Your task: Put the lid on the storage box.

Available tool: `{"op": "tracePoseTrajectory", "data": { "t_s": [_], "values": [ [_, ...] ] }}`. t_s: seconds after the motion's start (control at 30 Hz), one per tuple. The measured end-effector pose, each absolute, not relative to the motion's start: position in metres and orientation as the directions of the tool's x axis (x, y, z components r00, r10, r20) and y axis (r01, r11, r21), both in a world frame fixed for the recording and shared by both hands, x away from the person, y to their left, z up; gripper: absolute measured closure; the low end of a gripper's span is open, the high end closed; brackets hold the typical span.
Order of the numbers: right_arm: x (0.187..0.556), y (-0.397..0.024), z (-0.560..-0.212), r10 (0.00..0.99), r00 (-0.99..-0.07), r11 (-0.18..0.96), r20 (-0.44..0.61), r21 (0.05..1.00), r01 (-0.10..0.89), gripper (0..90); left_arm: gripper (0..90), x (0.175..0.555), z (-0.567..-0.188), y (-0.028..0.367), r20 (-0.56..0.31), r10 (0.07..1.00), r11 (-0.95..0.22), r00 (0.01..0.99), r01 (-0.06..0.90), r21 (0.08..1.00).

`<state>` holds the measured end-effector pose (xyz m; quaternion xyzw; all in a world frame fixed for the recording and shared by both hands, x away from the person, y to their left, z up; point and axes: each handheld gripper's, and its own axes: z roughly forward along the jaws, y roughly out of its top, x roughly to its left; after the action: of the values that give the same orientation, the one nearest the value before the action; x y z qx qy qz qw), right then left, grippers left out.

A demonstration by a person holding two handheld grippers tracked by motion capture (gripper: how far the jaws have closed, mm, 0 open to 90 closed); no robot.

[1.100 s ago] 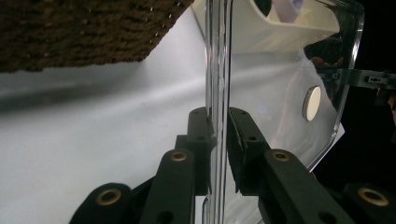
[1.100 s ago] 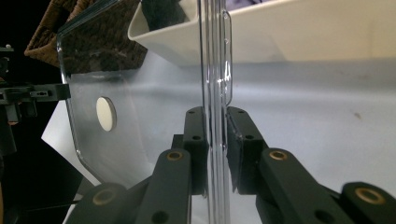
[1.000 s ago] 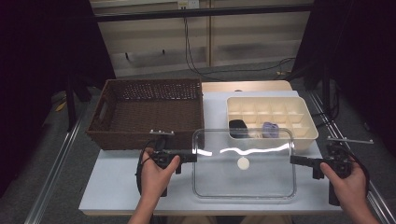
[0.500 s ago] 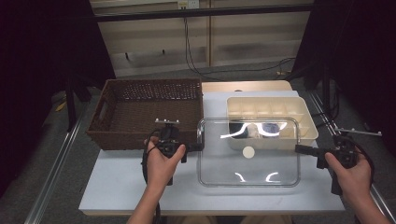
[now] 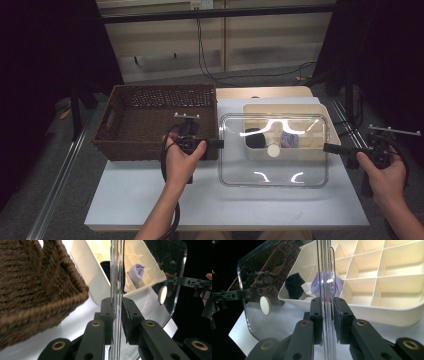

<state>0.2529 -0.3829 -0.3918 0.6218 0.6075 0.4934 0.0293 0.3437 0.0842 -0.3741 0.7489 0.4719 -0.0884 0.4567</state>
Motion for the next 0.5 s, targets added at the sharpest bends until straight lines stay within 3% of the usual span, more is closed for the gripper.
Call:
{"op": "tracePoseTrajectory", "data": {
  "t_s": [0.5],
  "values": [
    [0.273, -0.398, -0.38, 0.802, -0.214, -0.277, 0.558, 0.664, 0.695, 78.5, 79.9, 0.368, -0.367, 0.066, -0.567, 0.609, -0.127, 0.554, 0.775, 0.62]
  ]
}}
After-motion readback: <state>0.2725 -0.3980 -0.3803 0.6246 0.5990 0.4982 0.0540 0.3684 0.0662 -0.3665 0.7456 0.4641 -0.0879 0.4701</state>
